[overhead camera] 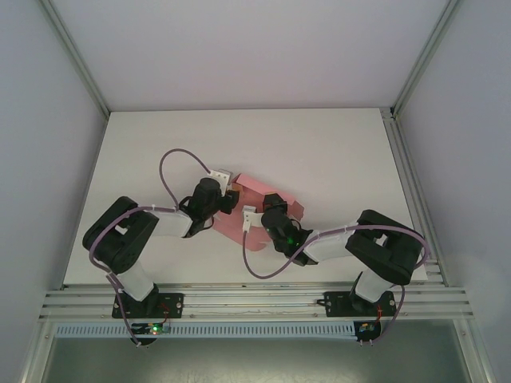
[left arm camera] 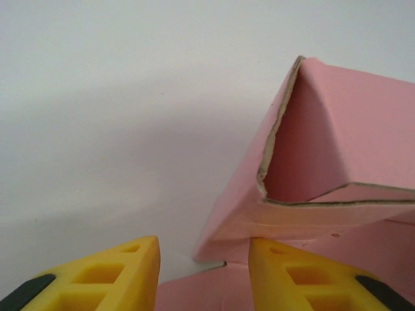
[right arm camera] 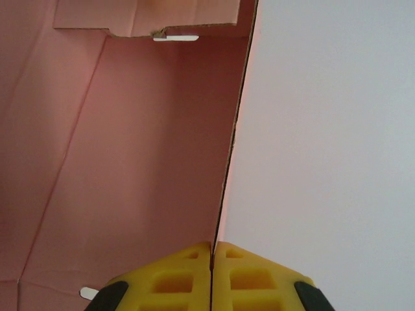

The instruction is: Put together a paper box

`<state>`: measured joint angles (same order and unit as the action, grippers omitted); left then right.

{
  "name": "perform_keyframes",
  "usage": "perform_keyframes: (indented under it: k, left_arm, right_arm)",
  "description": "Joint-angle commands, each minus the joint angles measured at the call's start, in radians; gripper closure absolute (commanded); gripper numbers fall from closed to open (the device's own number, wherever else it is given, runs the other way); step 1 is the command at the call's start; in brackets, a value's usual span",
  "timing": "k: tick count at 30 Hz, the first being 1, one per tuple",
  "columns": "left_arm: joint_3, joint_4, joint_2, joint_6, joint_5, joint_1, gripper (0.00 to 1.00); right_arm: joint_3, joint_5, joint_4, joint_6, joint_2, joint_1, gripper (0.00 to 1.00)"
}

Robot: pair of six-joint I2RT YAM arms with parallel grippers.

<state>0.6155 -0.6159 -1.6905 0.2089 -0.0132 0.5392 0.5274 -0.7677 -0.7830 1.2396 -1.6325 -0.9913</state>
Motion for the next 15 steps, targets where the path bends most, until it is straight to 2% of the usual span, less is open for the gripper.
perform_keyframes:
  k: [1,5,10,15]
  left_arm:
    - [0.030,-0.132,-0.039,-0.010,-0.111,0.025,0.59]
    - [0.022,-0.234,-0.058,-0.045,-0.022,0.027,0.58]
    - [-0.004,-0.228,-0.007,-0.121,0.044,0.025,0.57]
    - [0.034,-0.160,-0.004,-0.145,0.013,0.026,0.63]
  right_arm:
    - [0.002,0.046,0.068,-0.019,-0.027,-0.015,0.93]
    - [0.012,0.075,0.112,-0.041,-0.012,-0.008,0.94]
    - [0.021,0.168,0.262,-0.103,0.071,0.039,0.94]
    - [0.071,0.270,0.429,-0.182,0.138,0.066,0.94]
